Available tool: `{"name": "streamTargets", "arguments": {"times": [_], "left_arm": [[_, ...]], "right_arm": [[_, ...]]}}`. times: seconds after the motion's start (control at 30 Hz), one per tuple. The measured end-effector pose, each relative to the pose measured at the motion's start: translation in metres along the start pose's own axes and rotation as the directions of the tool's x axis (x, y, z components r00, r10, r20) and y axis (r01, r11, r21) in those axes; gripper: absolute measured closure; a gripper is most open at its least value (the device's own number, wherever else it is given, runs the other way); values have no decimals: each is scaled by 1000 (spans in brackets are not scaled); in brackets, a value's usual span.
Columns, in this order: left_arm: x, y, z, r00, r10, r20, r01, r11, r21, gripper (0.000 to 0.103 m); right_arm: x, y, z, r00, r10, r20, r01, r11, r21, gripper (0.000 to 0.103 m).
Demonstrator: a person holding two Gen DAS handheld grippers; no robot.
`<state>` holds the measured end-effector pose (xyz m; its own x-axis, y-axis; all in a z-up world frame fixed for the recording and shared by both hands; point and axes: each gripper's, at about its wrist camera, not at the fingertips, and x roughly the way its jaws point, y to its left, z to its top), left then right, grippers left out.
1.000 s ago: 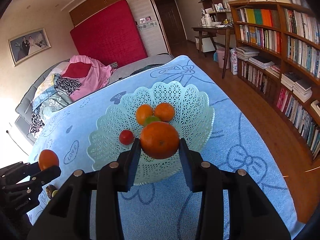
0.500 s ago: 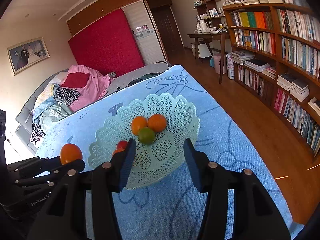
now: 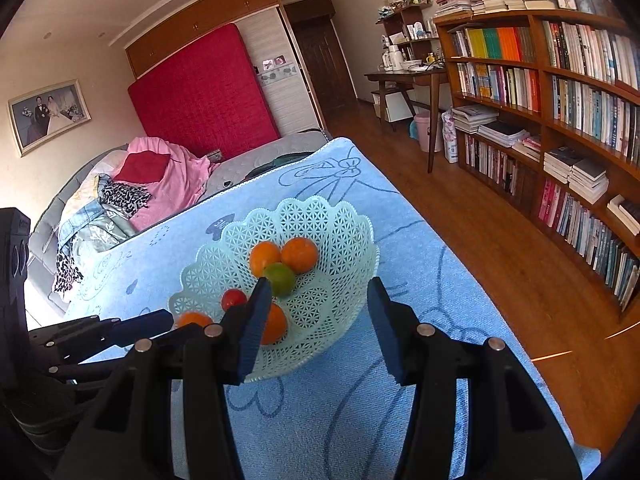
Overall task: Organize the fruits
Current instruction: 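Carry both oranges into the lattice basket and open both tools to release them, then move both open tools back toward the avocado and tomatoes on the cloth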
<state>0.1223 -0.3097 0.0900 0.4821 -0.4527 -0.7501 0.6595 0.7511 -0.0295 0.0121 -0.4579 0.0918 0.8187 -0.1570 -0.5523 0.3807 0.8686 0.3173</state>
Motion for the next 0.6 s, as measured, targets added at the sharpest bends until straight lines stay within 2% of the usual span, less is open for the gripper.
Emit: {"name": "streamTargets", "arguments": {"times": [0.03,0.1,0.3,0.4,0.47,0.6], "left_arm": [[-2,1,0,1000,4,10,-4,1000,-4,42],[-5,4,-1,1000,17,15,-16,1000,-7,42],[-11,12,-4,999,51,20,-50,999,-20,40],[-14,15,-6,997,68,22,-68,997,-24,39],[-17,17,-8,997,76,21,-75,997,-32,34],[-22,21,-11,996,87,24,-86,995,-42,34]], "right_arm": [[-1,0,0,1000,1,1,-1,1000,2,50],[-2,1,0,1000,1,6,-1,1000,-1,46],[-5,10,-2,1000,-8,17,9,999,-38,46],[-5,12,-3,1000,7,13,-7,999,-37,45],[-5,14,-3,1000,16,10,-16,999,-40,45],[-7,18,-5,999,39,1,-39,998,-42,45]]}}
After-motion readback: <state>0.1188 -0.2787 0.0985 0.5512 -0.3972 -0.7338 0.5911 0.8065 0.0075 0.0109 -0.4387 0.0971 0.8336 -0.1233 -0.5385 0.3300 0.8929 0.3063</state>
